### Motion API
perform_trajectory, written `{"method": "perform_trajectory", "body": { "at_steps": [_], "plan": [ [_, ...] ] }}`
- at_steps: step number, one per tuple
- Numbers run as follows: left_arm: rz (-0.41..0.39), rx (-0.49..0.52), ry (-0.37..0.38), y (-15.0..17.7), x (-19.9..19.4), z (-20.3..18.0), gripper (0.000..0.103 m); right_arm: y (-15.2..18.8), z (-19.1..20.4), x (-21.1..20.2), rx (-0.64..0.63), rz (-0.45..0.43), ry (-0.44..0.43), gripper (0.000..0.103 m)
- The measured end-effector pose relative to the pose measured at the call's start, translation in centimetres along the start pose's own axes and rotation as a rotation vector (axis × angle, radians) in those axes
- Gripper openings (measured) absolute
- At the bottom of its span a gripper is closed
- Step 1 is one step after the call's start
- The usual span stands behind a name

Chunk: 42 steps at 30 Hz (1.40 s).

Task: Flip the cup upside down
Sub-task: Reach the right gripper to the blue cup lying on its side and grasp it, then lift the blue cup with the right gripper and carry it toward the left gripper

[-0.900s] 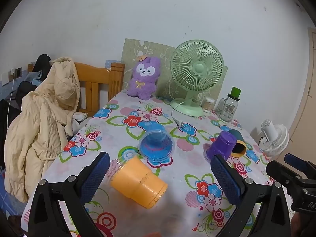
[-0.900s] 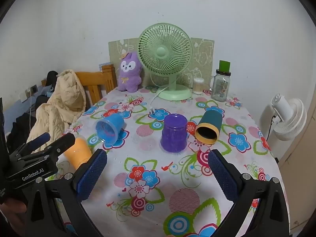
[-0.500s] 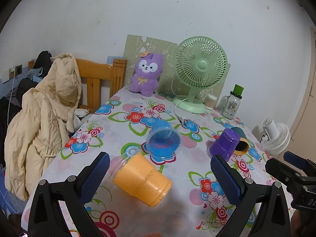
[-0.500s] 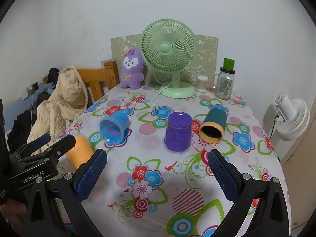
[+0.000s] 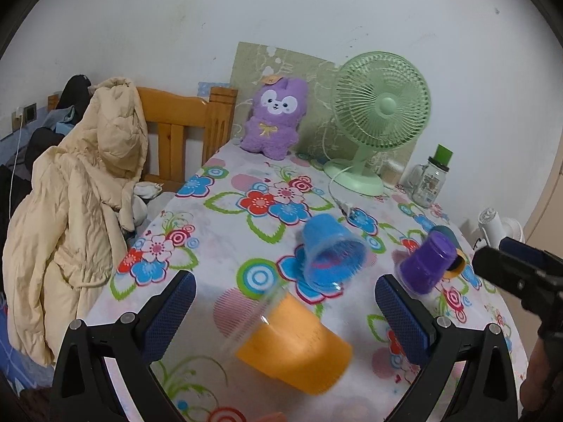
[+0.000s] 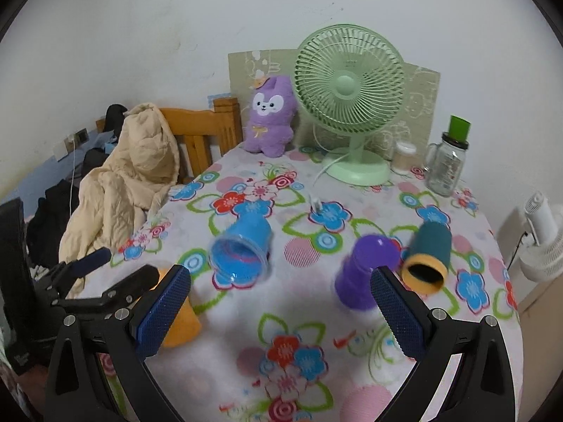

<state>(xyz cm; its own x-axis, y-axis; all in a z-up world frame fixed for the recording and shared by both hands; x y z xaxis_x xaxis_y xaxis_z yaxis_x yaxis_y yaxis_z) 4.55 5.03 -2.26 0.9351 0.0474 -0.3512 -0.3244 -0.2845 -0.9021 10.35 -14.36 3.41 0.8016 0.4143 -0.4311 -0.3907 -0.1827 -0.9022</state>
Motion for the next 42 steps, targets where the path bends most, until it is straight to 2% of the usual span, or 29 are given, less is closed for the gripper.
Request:
{"method": "perform_trajectory", "body": {
  "at_steps": [3,9,13,21,27,30,32,36,38,42],
  "plan": [
    [0.027,0.005,-0.016,-0.5,1.0,0.7,0.103,-1.3,0.5,1.7,-0.006,0.018,-0.027,0.103],
    [0.064,0.044,-0.046,-1.3,2.8,1.7,0.103,-2.4,1.4,7.5,0.016,0.129,-0.060,0.103],
    [0.085,0.057,-0.042,-1.5,4.0,1.8,0.103,-2.5,1.8,10.8,-0.003,0.193,-0.036,0.103],
    [0.145,0.075,-0.023,-1.0,6.4,1.1,0.103,-1.3,0.9,17.2,0.001,0.355,0.017,0.103],
    [0.152,0.072,-0.014,-0.9,6.9,0.9,0.103,0.4,1.4,20.3,-0.045,0.491,-0.031,0.103],
    [0.159,0.071,-0.020,-0.8,7.2,0.9,0.103,0.6,1.5,21.1,-0.029,0.527,-0.060,0.102],
    [0.162,0.076,-0.023,-0.9,7.4,0.9,0.103,1.0,1.4,21.9,-0.004,0.561,-0.097,0.095],
    [0.160,0.081,-0.026,-0.9,7.3,0.7,0.103,2.3,1.1,23.0,0.056,0.644,-0.155,0.065],
    [0.161,0.079,-0.028,-0.9,7.1,0.6,0.103,2.6,0.8,22.7,0.077,0.646,-0.171,0.064],
    [0.161,0.072,-0.025,-0.9,6.7,0.4,0.103,1.3,-0.1,21.1,0.104,0.587,-0.172,0.064]
  ]
}}
Point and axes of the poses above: each gripper's, at about its wrist camera, not at the fingertips, and x roughly the way its jaws point, z to its left, y to its underside, the point moved 1 cm from there along x, roughly the way its jaws point, and after that the axes turned 13 degrees about -z, right-handed, at the moved point
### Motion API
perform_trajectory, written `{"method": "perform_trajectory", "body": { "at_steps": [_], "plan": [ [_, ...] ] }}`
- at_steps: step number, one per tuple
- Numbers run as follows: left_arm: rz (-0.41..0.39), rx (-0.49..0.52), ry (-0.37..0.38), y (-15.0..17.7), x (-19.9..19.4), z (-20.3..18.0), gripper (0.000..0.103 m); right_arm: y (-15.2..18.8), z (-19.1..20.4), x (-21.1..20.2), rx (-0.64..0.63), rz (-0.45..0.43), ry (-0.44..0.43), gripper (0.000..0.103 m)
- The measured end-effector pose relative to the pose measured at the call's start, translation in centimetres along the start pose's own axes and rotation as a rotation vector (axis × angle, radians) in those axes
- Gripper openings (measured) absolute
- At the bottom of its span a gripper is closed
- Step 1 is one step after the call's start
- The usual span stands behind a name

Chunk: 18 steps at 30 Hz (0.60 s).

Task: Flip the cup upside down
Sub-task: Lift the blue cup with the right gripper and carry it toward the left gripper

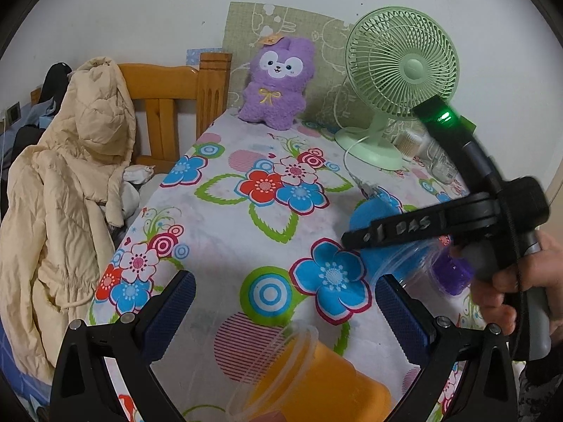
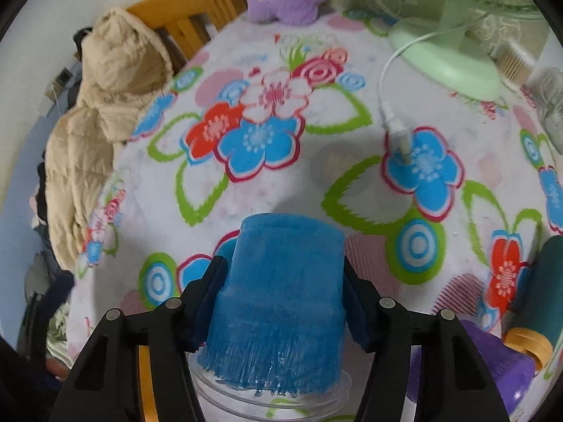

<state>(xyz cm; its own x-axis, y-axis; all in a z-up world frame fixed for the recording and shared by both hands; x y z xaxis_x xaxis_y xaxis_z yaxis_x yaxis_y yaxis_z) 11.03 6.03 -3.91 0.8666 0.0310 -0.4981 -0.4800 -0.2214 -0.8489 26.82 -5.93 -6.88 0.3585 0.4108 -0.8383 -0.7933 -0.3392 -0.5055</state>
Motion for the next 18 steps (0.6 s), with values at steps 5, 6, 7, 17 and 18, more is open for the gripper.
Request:
{"method": "perform_trajectory", "body": {
  "at_steps": [5,6,7,17,18],
  "plan": [
    [-0.004,-0.010,0.020,0.4,-1.3,-0.6,0.103,0.4,0.5,-4.3,-0.009,-0.075,-0.041,0.064],
    [-0.008,-0.013,0.026,0.5,-1.8,-0.8,0.103,0.7,0.8,-5.1,-0.018,-0.087,-0.048,0.064],
    [-0.011,-0.015,0.032,0.6,-2.1,-1.0,0.103,1.0,1.1,-6.1,-0.027,-0.099,-0.056,0.064],
    [0.004,-0.050,0.074,3.3,-5.9,-2.4,0.103,6.2,3.2,-10.2,-0.078,-0.100,-0.106,0.064],
    [0.009,-0.055,0.074,3.7,-6.2,-2.5,0.103,6.6,3.1,-10.3,-0.075,-0.103,-0.107,0.064]
  ]
}}
Point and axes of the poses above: each gripper's, at about its wrist camera, not at the fingertips, and x roughly the way its jaws point, z to its left, y to its underside, the point moved 1 cm from there along x, roughly the way its jaws point, and after that the axes turned 13 degrees about -z, right-handed, at the moved point
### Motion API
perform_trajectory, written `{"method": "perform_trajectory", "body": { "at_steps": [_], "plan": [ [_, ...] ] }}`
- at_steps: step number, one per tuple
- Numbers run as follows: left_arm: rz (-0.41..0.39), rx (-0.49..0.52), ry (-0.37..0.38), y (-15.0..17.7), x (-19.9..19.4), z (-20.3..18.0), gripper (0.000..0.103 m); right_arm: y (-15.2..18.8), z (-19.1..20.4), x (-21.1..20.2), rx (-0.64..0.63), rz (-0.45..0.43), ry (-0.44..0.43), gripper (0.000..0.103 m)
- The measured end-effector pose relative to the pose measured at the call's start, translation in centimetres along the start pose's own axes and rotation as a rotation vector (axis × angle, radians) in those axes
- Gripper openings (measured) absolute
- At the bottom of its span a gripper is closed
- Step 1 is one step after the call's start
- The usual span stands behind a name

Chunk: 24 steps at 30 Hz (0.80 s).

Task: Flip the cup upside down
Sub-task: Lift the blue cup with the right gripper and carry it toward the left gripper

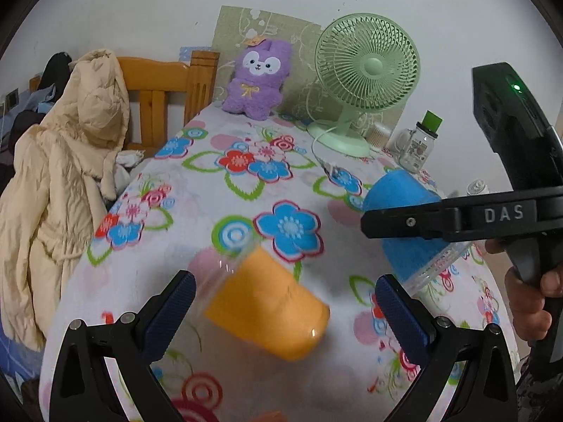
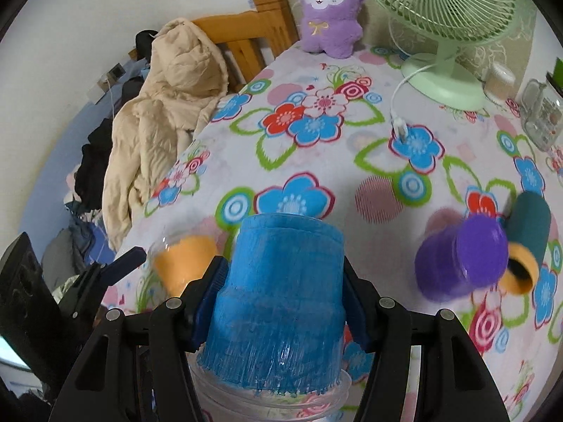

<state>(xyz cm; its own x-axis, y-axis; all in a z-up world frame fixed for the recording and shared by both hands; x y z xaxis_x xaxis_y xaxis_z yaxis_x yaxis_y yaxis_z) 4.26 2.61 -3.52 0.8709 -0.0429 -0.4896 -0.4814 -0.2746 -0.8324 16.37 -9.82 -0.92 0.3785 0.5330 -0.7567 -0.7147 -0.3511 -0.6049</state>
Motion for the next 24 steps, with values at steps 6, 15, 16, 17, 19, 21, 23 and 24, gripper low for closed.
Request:
{"method": "perform_trajectory", "body": {
  "at_steps": [6,15,16,17,19,21,23,24],
  "plan": [
    [0.024,-0.018,-0.012,2.0,-1.3,-0.1,0.103,3.5,-0.8,-0.8,0.039,0.012,0.002,0.064],
    [0.071,-0.024,-0.026,4.4,-1.8,-0.4,0.103,8.7,-2.1,-0.6,0.067,0.079,0.055,0.064],
    [0.073,-0.026,-0.018,4.6,-1.9,-0.6,0.103,9.1,-2.2,-0.6,0.071,0.084,0.055,0.064],
    [0.074,-0.027,-0.015,4.7,-2.0,-0.7,0.103,9.4,-2.2,-0.6,0.072,0.088,0.057,0.064],
    [0.077,-0.021,-0.009,5.0,-2.1,-1.0,0.103,9.9,-2.2,-0.5,0.074,0.097,0.058,0.065],
    [0.082,-0.010,-0.010,5.2,-2.0,-1.4,0.103,10.2,-2.1,-0.3,0.071,0.106,0.063,0.065],
    [0.084,-0.003,-0.014,5.3,-2.0,-1.6,0.103,10.5,-2.2,-0.2,0.072,0.115,0.065,0.066],
    [0.086,-0.004,-0.015,5.3,-2.0,-1.6,0.103,10.6,-2.3,-0.1,0.073,0.120,0.068,0.066]
  ]
}}
Point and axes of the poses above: each gripper's, at about its wrist camera, not at the fingertips, and x roughly the way its jaws point, z to its left, y to its underside, the point moved 1 cm from there along x, roughly the way its jaws point, and after that the axes turned 13 degrees about -z, right-handed, at the moved point
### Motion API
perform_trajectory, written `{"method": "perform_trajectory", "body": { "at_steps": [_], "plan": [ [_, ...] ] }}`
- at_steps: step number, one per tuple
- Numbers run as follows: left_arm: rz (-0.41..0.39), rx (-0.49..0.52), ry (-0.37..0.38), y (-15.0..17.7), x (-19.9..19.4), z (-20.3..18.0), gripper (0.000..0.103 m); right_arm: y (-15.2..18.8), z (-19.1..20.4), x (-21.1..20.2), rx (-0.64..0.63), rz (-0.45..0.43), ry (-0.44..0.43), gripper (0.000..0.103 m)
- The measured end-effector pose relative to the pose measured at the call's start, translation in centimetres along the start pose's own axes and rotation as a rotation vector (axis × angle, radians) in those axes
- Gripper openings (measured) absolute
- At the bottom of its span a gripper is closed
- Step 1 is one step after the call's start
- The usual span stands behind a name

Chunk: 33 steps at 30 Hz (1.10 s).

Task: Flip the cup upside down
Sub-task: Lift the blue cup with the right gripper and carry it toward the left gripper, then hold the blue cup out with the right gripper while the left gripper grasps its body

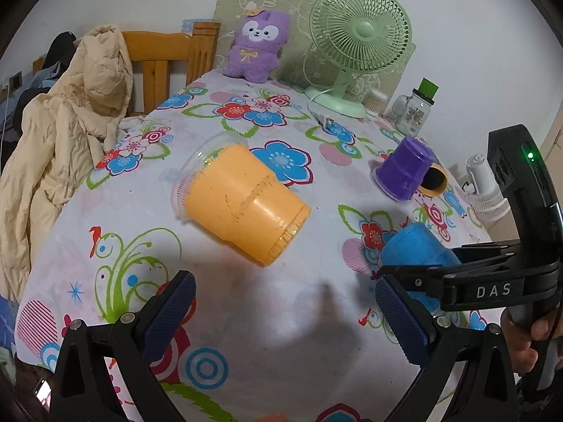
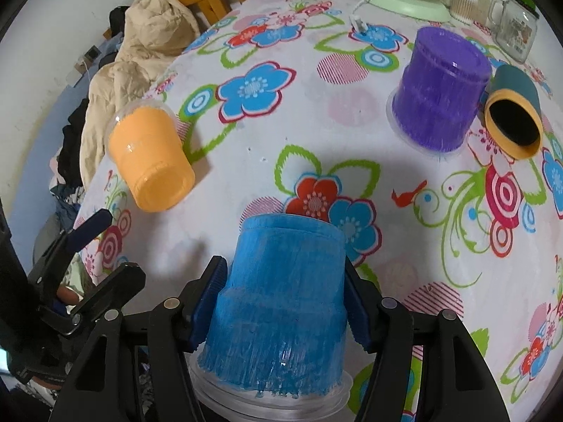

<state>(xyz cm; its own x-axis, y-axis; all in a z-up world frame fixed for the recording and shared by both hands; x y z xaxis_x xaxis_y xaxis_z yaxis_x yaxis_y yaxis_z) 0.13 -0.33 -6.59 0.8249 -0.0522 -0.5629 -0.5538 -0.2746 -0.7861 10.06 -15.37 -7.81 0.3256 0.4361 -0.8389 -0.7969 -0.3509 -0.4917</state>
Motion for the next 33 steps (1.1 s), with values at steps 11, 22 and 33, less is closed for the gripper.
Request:
{"method": "perform_trajectory", "body": {
  "at_steps": [11,22,33],
  "plan": [
    [0.004,-0.001,0.000,-0.1,0.0,-0.1,0.103,0.0,-0.2,-0.5,-0.007,-0.005,0.008,0.071],
    [0.007,0.014,-0.007,-0.3,0.1,-0.5,0.103,-0.1,-0.2,-0.5,-0.002,0.001,-0.008,0.077],
    [-0.018,0.056,0.012,-1.7,-0.1,-2.5,0.103,-0.9,-0.8,-3.4,0.002,-0.061,-0.030,0.084]
  ]
}}
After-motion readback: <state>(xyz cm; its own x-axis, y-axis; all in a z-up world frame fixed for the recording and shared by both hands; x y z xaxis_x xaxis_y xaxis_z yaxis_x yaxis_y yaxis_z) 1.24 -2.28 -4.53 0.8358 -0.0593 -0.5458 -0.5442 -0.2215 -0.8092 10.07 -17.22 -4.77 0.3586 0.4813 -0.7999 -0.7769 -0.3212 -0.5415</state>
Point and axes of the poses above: each gripper's, at about its wrist camera, not at the fingertips, and x roughly the way its jaws point, z to its left, y to its underside, the point moved 1 cm from there along x, roughly the way its jaws point, and after that the axes turned 13 degrees about -z, right-handed, at the moved point
